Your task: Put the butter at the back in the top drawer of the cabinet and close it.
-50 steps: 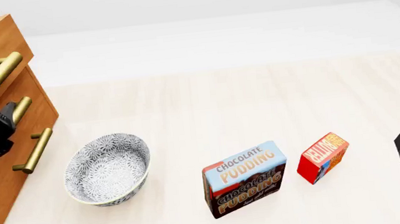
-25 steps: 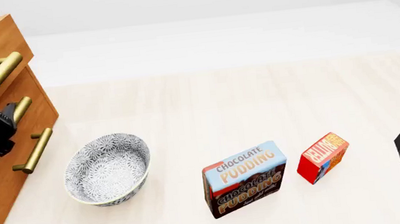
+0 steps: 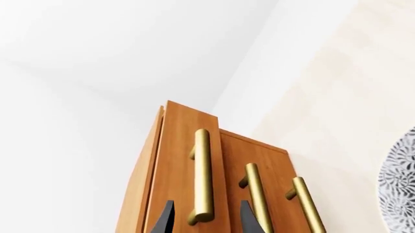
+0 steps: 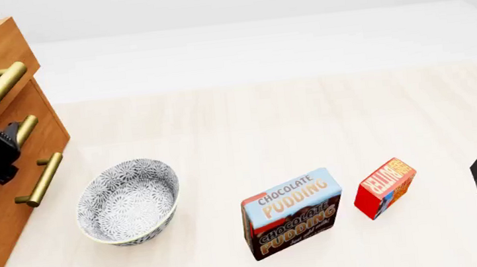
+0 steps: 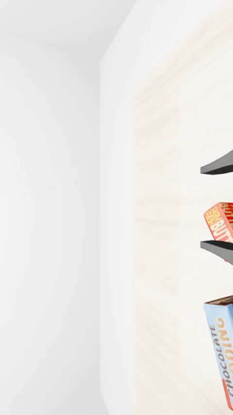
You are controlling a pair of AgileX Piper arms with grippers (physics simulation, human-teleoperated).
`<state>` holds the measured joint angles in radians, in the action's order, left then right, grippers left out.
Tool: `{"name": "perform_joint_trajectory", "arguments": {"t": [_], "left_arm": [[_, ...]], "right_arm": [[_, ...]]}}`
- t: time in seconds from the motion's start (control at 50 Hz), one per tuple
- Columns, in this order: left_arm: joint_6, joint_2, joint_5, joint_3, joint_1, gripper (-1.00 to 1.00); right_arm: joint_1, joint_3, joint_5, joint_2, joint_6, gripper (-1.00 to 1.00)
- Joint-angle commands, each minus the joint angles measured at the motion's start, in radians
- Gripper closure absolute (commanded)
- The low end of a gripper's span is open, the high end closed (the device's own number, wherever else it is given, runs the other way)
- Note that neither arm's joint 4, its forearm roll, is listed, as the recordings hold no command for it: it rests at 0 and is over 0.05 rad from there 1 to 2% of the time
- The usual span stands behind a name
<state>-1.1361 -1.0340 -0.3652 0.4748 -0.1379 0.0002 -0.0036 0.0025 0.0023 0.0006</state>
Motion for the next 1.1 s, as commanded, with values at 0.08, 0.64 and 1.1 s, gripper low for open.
{"name": "perform_joint_trajectory", "arguments": {"t": [0.08,0.64,1.1], "left_arm": [[-0.002,-0.029,-0.02,0.006,-0.004,-1.0],[-0.004,-0.06,-0.035,0.021,-0.002,1.0],[0.002,-0.043,-0.017,0.02,0.002,1.0]], "right_arm": [[0.0,0.0,0.0,0.0,0.0,-1.0],[0.0,0.0,0.0,0.0,0.0,-1.0],[0.0,0.0,0.0,0.0,0.0,-1.0]]}}
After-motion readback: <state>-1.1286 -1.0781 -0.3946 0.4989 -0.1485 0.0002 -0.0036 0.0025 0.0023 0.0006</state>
